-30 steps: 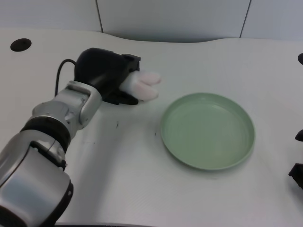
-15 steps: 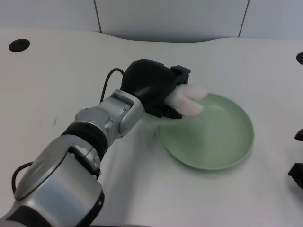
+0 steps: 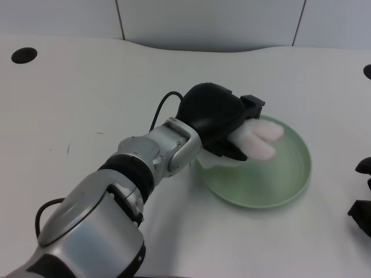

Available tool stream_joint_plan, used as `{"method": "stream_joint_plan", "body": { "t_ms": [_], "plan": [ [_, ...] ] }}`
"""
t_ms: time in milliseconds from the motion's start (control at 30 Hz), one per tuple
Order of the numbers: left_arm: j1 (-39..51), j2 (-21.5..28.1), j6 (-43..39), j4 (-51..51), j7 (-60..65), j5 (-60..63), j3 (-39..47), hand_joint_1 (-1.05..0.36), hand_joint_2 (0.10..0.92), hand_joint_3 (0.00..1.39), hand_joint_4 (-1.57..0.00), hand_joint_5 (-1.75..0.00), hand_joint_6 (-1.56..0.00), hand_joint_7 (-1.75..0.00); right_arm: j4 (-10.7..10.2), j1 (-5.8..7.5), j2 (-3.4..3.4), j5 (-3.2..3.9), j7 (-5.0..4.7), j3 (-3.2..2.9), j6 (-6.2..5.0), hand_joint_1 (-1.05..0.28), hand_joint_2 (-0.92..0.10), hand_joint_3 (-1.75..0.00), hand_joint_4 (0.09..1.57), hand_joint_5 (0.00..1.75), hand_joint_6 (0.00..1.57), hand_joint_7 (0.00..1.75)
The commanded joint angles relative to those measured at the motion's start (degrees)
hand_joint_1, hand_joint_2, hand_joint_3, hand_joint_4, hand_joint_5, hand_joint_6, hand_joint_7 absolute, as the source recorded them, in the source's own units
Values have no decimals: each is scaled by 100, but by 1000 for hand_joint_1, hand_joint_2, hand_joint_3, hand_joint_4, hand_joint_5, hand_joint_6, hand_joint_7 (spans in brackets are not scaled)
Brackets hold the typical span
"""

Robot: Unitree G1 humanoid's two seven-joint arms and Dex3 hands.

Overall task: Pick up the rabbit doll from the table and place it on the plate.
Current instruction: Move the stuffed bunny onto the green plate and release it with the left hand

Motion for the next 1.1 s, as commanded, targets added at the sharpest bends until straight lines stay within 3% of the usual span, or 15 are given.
{"method": "stream_joint_plan", "body": {
  "t_ms": [33, 200, 267, 300, 333, 367, 500, 567, 633, 867, 1000, 1100],
  "plan": [
    [-85, 4, -33, -4, 37, 59, -75, -492, 921, 205, -788, -1746, -582, -1746, -36, 4, -36, 12, -44, 3, -59, -459, -921, -216, 1186, 1746, 867, 1746],
    [-45, -52, -37, 7, -148, 19, -62, -600, 921, 244, -607, -1746, -454, -1745, -103, 24, -15, 34, -101, 15, -28, -444, -921, -220, 1204, 1746, 890, 1746],
    [-89, -41, 36, 22, -532, -24, -34, -730, 921, 436, -369, -1161, -454, -847, -132, 47, -19, 21, -127, 33, -57, -441, -921, -223, 1206, 1746, 897, 1746],
    [-117, -26, 56, 24, -739, -56, -11, -780, 921, 512, -305, -778, -420, -480, -141, 54, -21, 17, -126, 40, -70, -439, -921, -231, 1211, 1746, 908, 1746],
    [-133, -14, 66, 20, -859, -73, 3, -828, 921, 573, -234, -460, -361, -198, -148, 57, -21, 15, -124, 45, -77, -434, -921, -240, 1224, 1746, 931, 1746],
    [-141, -7, 71, 13, -938, -86, 19, -845, 921, 597, -211, -350, -341, -102, -153, 59, -21, 16, -122, 48, -78, -434, -921, -243, 1230, 1746, 940, 1746],
    [-123, 13, 16, -10, -1069, -189, 156, -861, 921, 623, -194, -231, -320, -7, -146, 49, -19, 36, -109, 42, -53, -434, -921, -246, 1240, 1746, 952, 1746],
    [-117, 41, -64, -18, -1161, -316, 276, -899, 921, 697, -121, -207, -200, -2, -149, 42, -18, 54, -106, 33, -12, -433, -921, -224, 1223, 1746, 927, 1746],
    [-123, 50, -83, -24, -1190, -345, 306, -904, 921, 714, -105, -211, -178, -2, -171, 55, -18, 40, -137, 44, -25, -431, -921, -216, 1216, 1746, 919, 1746],
    [-128, 63, -73, -29, -1193, -343, 269, -886, 921, 674, -69, -289, -175, -3, -187, 76, -7, 16, -154, 60, -117, -444, -921, -237, 1245, 1746, 990, 1746],
    [-131, 90, -90, -33, -1138, -328, 257, -887, 921, 676, -57, -309, -174, -2, -178, 71, -14, 19, -150, 63, -110, -447, -921, -238, 1251, 1746, 993, 1746],
    [-144, 153, -114, -40, -1028, -303, 240, -893, 921, 638, -6, -490, -191, -10, -164, 58, -30, 34, -116, 57, -70, -439, -921, -230, 1252, 1746, 989, 1746]
  ]
}}
